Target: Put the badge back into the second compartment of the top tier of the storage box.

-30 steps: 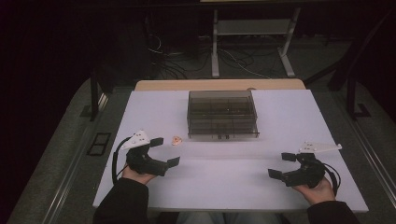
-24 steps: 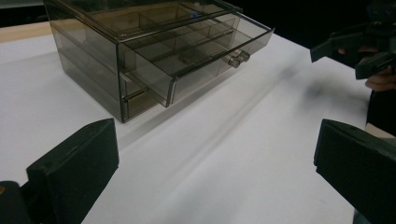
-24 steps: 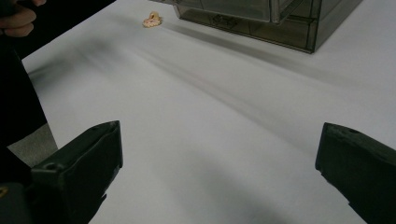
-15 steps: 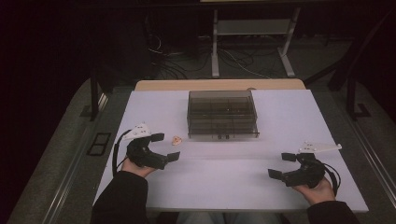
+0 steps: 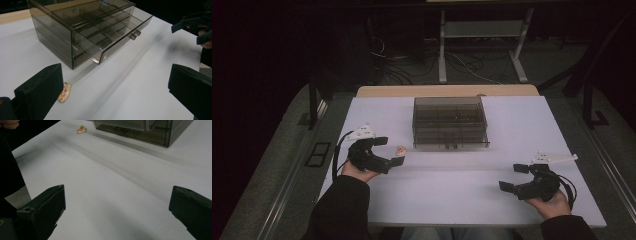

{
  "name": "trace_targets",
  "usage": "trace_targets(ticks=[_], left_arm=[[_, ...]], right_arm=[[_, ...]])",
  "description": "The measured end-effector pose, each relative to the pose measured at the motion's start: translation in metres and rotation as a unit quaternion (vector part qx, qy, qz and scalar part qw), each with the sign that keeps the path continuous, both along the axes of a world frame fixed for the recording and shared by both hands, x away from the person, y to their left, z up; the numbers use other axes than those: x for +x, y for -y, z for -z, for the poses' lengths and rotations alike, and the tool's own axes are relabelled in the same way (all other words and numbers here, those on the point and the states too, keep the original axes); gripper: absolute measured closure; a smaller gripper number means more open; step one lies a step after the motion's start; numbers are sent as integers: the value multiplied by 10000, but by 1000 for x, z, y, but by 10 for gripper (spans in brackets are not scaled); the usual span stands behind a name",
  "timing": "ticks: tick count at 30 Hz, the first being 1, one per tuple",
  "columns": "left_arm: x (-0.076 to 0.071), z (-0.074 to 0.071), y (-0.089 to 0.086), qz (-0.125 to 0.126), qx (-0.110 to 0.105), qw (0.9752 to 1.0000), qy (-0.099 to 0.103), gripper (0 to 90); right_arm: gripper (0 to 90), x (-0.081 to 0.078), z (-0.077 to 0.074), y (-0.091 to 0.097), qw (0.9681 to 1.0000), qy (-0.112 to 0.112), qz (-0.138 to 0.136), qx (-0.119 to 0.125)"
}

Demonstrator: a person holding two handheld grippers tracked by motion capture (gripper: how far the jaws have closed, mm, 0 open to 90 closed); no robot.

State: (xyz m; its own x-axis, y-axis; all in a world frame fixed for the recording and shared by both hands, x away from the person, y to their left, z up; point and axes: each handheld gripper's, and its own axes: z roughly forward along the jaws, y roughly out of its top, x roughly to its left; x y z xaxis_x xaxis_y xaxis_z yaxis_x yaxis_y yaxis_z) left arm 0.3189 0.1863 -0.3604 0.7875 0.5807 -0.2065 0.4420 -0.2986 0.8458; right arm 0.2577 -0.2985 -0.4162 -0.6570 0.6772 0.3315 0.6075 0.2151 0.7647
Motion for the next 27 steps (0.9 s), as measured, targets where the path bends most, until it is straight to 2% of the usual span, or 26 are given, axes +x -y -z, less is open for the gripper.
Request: trace_targets(ticks=[10,27], left_arm=[[15,-2,-3,-68,47,9999,-69,0],[35,9,-3,-189,35,9995,-231,0]], right_arm=[[0,0,0,0,10000,4,-7,-4],[0,0,0,0,10000,-4,-17,-17]])
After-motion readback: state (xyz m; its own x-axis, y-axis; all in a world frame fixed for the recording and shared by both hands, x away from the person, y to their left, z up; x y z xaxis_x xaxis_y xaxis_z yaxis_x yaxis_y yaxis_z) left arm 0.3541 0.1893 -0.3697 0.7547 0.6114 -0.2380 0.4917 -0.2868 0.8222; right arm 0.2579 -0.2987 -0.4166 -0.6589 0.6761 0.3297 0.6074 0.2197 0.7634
